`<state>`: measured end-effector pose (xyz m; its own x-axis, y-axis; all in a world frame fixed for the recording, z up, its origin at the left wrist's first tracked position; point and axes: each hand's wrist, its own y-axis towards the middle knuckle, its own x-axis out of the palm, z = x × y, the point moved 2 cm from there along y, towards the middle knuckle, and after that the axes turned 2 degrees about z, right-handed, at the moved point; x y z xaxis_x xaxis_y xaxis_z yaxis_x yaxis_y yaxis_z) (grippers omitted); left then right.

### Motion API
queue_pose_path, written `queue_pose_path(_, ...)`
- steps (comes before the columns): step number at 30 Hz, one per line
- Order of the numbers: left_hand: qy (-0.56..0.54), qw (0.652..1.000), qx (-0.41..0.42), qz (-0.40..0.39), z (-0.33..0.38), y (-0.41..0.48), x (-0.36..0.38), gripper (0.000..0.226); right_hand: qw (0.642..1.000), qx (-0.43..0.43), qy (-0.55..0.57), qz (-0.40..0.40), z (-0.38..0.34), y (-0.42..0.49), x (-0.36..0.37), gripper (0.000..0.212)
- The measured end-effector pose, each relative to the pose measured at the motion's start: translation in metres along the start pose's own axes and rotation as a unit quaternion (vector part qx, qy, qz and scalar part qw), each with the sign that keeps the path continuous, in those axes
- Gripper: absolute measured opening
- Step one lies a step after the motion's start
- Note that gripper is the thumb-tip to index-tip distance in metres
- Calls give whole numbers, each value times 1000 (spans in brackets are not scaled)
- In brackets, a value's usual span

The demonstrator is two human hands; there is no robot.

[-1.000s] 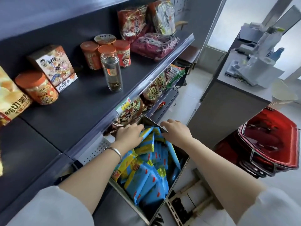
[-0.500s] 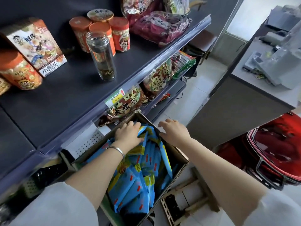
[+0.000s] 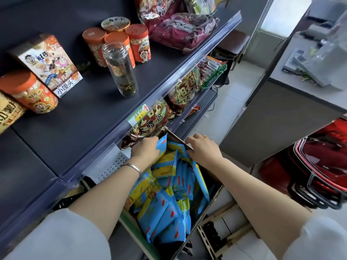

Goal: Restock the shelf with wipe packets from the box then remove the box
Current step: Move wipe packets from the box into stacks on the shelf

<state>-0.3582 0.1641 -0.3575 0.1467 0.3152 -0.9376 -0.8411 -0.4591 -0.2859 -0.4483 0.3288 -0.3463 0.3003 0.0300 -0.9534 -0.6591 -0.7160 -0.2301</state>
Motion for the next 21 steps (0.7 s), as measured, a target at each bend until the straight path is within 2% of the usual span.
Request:
queue_pose_path(3,-37,999,-12,-15,-8,-3,-8,18,1000,16,6,0,-4,-8,-4,32)
queue_pose_path(9,-31,999,12,-23,-7,-16,-18,30,998,60,7,-1,-9,-30,-10,28)
queue_pose_path(12,-19,999,21,-22,-3,-21,-22,22,995,98,-13,-7,-7,-44,-8,30)
queue_pose_path(15,-5,999,31,-22,0,-25,-23,12,989,133,-52,-35,-7,-53,-4,46)
queue_pose_path(18,4,999,38,-24,4,-31,-19,12,985,150,-90,-13,-8,-58,2,56)
queue_pose_path(21,10,999,46,-14,9,-33,-14,15,977,159,-141,-31,-9,-61,10,53)
